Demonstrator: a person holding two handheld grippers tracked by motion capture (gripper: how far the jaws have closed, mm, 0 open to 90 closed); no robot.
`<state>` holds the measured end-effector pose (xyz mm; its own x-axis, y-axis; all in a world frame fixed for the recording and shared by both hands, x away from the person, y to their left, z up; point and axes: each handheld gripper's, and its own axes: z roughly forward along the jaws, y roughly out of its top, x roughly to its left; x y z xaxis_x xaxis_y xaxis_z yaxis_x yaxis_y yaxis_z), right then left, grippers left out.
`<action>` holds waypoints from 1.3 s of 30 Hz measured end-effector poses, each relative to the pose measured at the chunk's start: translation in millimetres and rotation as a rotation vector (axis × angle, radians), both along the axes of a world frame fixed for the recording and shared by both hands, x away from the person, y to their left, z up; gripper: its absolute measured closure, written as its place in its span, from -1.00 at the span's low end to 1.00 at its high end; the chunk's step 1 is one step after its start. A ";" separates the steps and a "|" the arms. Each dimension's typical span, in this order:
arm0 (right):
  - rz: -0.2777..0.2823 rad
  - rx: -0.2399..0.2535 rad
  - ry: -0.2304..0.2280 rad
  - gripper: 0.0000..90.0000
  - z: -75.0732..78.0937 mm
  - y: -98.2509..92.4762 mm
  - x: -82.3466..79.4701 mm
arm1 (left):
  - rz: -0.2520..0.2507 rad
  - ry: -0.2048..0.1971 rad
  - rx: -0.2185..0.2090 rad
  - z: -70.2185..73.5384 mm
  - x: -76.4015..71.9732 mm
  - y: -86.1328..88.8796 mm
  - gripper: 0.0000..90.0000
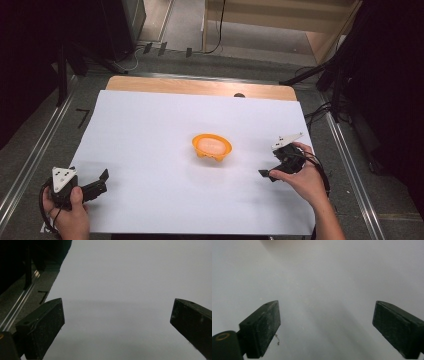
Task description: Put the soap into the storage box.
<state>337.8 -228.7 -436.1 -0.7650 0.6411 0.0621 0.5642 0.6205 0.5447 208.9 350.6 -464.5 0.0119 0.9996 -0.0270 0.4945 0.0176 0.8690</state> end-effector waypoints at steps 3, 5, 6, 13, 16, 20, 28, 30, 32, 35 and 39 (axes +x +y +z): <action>-0.011 -0.017 -0.059 -0.89 -5.9 -6.6 -9.1 | 0.001 -0.001 -0.002 0.0 0.0 0.0 -1.00; -0.016 -0.005 -0.040 -0.92 -7.3 -8.5 -10.4 | 0.000 -0.001 -0.001 0.0 -0.1 0.1 -1.00; -0.031 0.010 -0.039 -0.93 -10.1 -12.7 -13.7 | 0.000 0.000 0.000 0.0 0.0 0.0 -1.00; -0.057 0.062 -0.045 -0.94 -18.3 -24.7 -25.3 | -0.001 -0.002 0.000 0.0 -0.2 0.0 -1.00; -0.075 0.091 -0.059 -0.94 -22.4 -31.0 -31.7 | 0.000 -0.002 0.001 0.1 -0.2 -0.2 -1.00; -0.115 0.142 -0.083 -0.94 -26.3 -41.5 -40.8 | 0.000 -0.001 0.001 0.1 -0.3 -0.1 -1.00; -0.235 0.232 -0.154 -0.93 -32.6 -67.1 -55.7 | 0.001 -0.002 0.001 0.2 -0.4 -0.4 -1.00; -0.254 0.243 -0.164 -0.93 -34.2 -72.4 -59.0 | 0.000 -0.002 0.002 0.2 -0.4 -0.4 -1.00; -0.270 0.254 -0.171 -0.93 -36.1 -77.3 -63.1 | 0.000 -0.002 0.002 0.2 -0.4 -0.4 -1.00; -0.299 0.262 -0.183 -0.93 -40.3 -84.1 -69.7 | 0.000 -0.002 0.003 0.2 -0.4 -0.4 -1.00; -0.334 0.290 -0.208 -0.94 -46.5 -92.8 -79.4 | 0.001 -0.001 0.003 0.3 -0.5 -0.6 -1.00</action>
